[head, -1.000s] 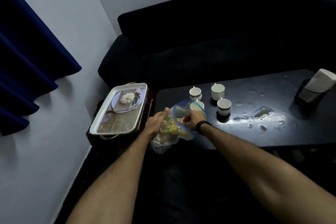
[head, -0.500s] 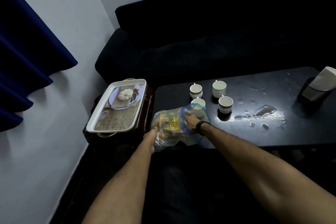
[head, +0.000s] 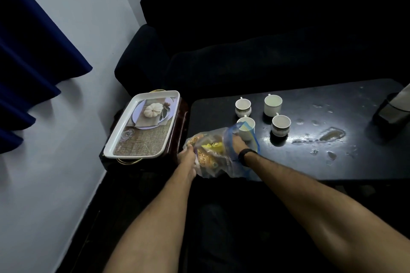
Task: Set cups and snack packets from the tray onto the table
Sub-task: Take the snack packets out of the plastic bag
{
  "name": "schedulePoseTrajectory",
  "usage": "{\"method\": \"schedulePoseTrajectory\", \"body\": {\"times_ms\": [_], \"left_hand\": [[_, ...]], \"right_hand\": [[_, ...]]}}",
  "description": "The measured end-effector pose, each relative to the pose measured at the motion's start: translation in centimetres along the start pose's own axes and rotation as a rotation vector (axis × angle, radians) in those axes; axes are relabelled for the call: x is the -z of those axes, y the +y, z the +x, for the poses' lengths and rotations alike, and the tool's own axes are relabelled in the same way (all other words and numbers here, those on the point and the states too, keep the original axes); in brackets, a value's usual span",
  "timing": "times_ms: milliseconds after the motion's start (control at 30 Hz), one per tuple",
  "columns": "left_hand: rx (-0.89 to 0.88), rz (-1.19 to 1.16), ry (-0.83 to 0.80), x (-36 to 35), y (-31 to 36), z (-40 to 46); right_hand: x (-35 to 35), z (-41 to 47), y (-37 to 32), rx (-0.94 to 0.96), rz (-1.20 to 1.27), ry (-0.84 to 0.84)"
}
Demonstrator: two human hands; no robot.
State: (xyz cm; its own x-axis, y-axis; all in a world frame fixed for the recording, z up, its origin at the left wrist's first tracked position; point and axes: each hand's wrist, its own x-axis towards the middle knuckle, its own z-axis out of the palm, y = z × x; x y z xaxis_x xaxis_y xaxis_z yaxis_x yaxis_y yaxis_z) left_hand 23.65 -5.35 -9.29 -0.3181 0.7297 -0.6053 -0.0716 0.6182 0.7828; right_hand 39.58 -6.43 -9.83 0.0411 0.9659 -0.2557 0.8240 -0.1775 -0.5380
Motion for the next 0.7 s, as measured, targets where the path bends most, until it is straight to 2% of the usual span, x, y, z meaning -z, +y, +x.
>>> {"method": "schedulePoseTrajectory", "body": {"times_ms": [67,233,400,500,700], "left_hand": [[-0.034,-0.048,0.050,-0.1,0.5,0.1],[-0.092,-0.204,0.093,0.1,2.2,-0.3],[0.023,-0.312,0.158,1.3,2.0,-0.7],[0.128,-0.344,0.157,2.0,0.8,-1.2],[0.127,-0.509,0.190,1.9,0.9,-1.7]], "right_hand": [[1.7,0.2,0.8,0.070,-0.029,0.017],[6.1,-1.0,1.1,0.210,0.316,0.092],[10.6,-1.5,2.3,0.090,0.588,0.175],[12.0,-0.9,2.8,0.038,0.579,0.263],[11.0,1.3,2.0,-0.034,0.536,0.198]]}}
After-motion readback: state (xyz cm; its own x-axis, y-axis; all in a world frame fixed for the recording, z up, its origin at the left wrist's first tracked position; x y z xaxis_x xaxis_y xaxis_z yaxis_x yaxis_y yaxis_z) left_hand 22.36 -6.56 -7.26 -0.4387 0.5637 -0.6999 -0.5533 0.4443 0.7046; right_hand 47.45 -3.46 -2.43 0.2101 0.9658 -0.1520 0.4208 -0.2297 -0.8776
